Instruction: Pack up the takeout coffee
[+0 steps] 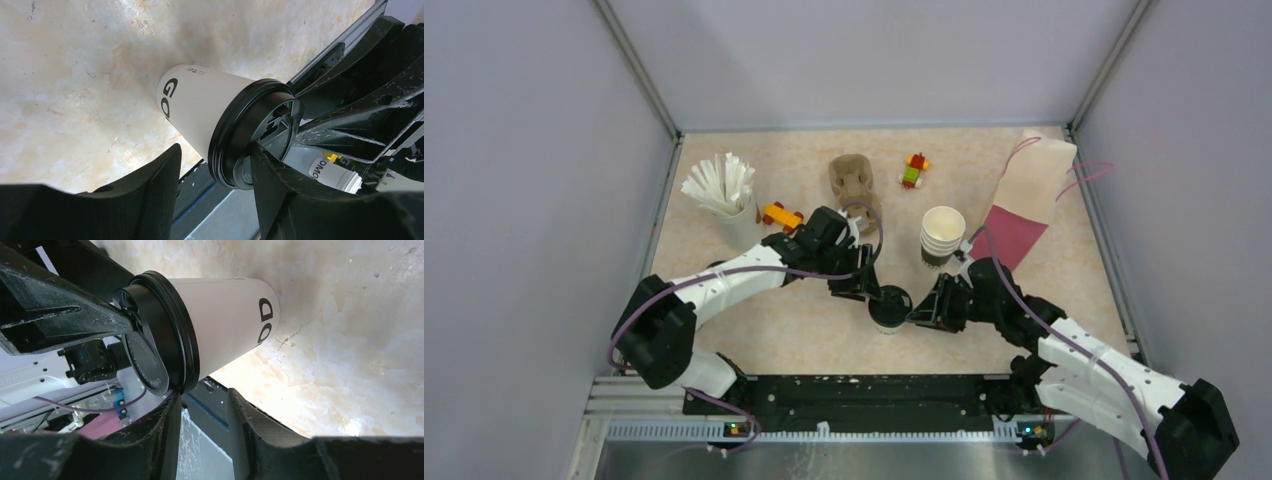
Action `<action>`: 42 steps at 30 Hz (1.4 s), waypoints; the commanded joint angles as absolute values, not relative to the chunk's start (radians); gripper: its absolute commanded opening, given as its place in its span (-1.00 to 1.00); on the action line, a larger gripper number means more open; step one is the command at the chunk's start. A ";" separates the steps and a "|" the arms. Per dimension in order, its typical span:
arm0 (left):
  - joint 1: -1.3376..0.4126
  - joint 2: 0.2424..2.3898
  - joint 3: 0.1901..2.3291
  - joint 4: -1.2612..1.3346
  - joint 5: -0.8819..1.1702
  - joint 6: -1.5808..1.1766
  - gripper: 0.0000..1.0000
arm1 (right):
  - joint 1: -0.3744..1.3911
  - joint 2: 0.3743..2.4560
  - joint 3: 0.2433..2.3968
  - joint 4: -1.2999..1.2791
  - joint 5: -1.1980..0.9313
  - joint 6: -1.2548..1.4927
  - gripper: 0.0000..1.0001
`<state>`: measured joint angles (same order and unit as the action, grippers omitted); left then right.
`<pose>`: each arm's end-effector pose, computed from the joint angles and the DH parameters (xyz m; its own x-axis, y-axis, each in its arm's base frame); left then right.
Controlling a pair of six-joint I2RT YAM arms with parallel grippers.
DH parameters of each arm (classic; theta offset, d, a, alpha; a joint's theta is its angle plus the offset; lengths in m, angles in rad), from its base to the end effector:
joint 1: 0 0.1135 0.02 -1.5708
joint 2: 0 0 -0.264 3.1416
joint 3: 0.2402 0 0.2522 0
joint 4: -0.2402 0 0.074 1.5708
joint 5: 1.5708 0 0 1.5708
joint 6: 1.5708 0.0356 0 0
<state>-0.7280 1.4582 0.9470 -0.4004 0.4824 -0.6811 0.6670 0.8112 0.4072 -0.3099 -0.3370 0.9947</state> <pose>0.2114 -0.2106 0.2249 -0.9631 0.1113 -0.2449 0.2512 0.6981 -0.6705 0.1250 0.1134 0.1934 -0.9345 0.2715 -0.2302 0.0064 0.6594 0.7518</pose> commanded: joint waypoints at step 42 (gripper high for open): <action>-0.730 1.431 0.893 -0.375 0.442 -0.726 0.02 | 0.660 0.956 0.578 -0.478 -0.184 0.798 -0.26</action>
<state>-0.7280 1.4403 0.9031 -0.3332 0.5014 -0.7383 0.6643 0.9390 0.5873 -0.3977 -0.2443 0.8356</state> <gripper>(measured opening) 0.517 0.376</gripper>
